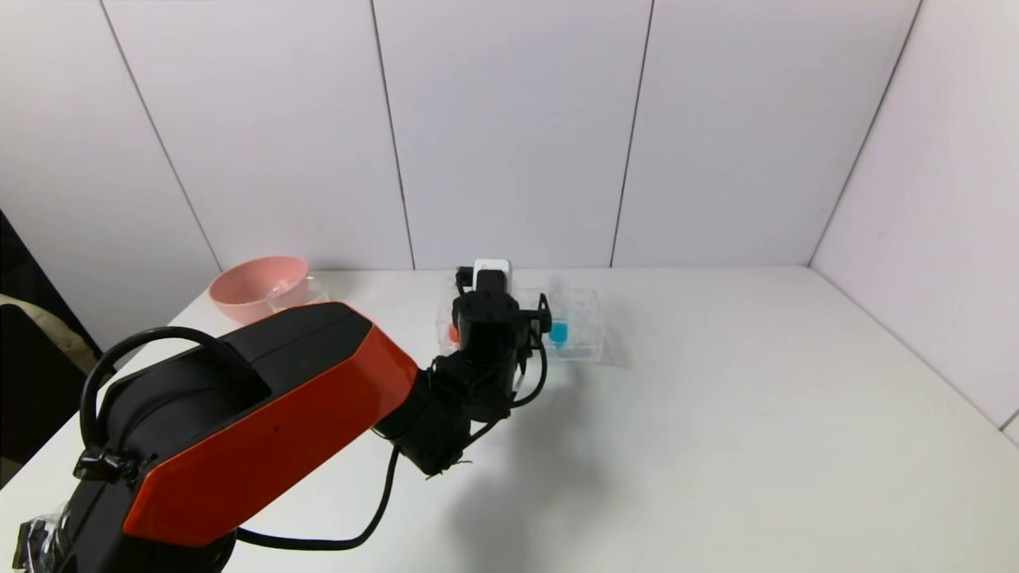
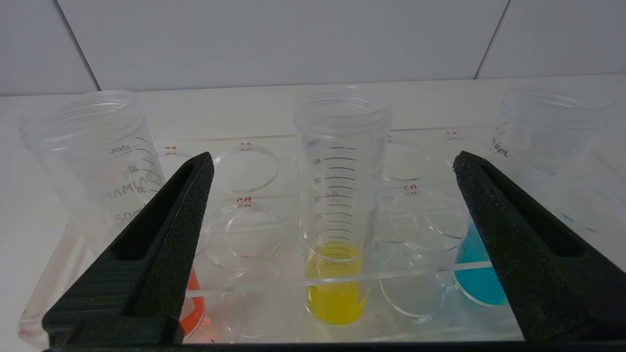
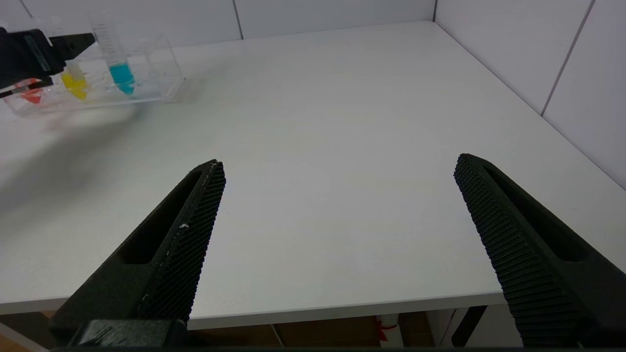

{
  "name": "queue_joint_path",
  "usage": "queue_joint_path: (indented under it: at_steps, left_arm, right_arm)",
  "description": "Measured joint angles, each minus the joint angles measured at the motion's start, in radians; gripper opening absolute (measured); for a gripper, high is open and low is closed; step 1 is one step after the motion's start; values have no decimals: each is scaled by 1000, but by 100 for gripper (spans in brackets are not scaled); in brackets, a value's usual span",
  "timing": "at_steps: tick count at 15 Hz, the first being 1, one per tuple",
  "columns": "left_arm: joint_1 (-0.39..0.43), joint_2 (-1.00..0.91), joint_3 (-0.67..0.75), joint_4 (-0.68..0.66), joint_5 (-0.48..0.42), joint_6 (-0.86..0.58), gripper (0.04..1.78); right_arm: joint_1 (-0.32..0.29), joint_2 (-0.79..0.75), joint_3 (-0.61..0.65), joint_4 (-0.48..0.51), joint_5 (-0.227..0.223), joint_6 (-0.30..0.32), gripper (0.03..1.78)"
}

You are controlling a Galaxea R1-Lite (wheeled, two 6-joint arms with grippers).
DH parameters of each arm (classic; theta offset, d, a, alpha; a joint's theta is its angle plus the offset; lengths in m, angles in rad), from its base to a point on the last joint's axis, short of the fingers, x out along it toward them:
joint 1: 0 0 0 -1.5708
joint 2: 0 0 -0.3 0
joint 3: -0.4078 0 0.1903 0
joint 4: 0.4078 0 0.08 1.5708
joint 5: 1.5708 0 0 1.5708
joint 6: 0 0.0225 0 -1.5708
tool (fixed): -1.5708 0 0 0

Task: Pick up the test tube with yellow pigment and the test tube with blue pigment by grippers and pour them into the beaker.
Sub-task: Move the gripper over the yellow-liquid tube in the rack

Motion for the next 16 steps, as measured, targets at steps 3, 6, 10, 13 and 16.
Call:
queue_joint_path:
  at_steps: [3, 6, 10, 13, 16]
  left_arm:
    - [11, 12, -29, 18, -3, -1, 172]
    - [16, 28, -56, 34, -5, 0, 171]
    - [26, 52, -116, 77, -6, -3, 169]
    - [33, 64, -132, 82, -6, -3, 167]
    - [38, 74, -144, 89, -7, -2, 166]
  right_arm:
    - [0, 0, 0, 0, 0, 0, 171]
    - [0, 0, 0, 0, 0, 0, 171]
    - [0, 0, 0, 0, 0, 0, 171]
    - [0, 0, 0, 0, 0, 0, 171]
    - [0, 0, 0, 0, 0, 0, 171]
